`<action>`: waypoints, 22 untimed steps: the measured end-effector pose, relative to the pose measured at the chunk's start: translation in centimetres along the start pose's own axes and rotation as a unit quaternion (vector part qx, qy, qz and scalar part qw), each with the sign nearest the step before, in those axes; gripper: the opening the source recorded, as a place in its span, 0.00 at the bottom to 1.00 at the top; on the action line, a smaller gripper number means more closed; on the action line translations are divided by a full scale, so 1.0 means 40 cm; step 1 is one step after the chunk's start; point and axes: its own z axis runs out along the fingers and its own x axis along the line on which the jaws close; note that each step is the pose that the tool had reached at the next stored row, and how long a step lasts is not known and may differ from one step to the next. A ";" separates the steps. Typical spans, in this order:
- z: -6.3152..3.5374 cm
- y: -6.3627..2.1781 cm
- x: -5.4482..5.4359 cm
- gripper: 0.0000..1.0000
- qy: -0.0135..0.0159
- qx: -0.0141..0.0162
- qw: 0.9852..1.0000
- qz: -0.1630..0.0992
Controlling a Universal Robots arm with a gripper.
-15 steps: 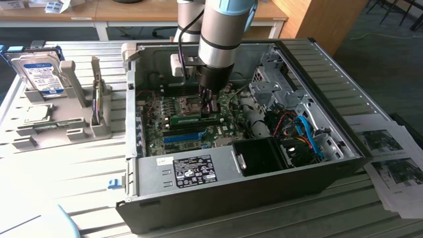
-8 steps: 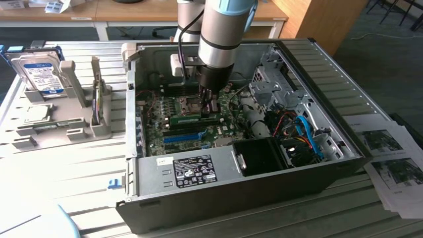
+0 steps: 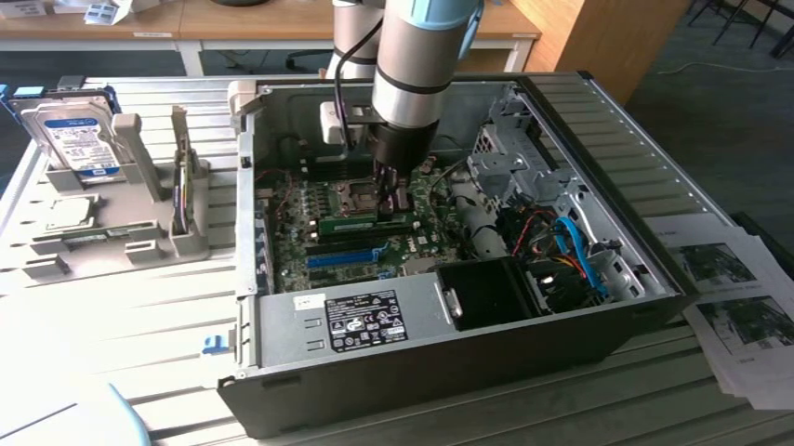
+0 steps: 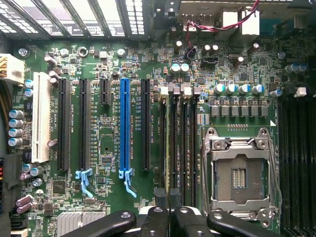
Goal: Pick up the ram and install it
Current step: 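Insert the ram into the slot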
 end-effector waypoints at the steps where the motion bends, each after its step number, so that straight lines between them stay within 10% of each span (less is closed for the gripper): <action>1: 0.000 0.000 0.000 0.11 0.000 0.000 1.000 0.000; 22: -0.005 -0.001 0.000 0.11 0.000 0.000 1.000 0.000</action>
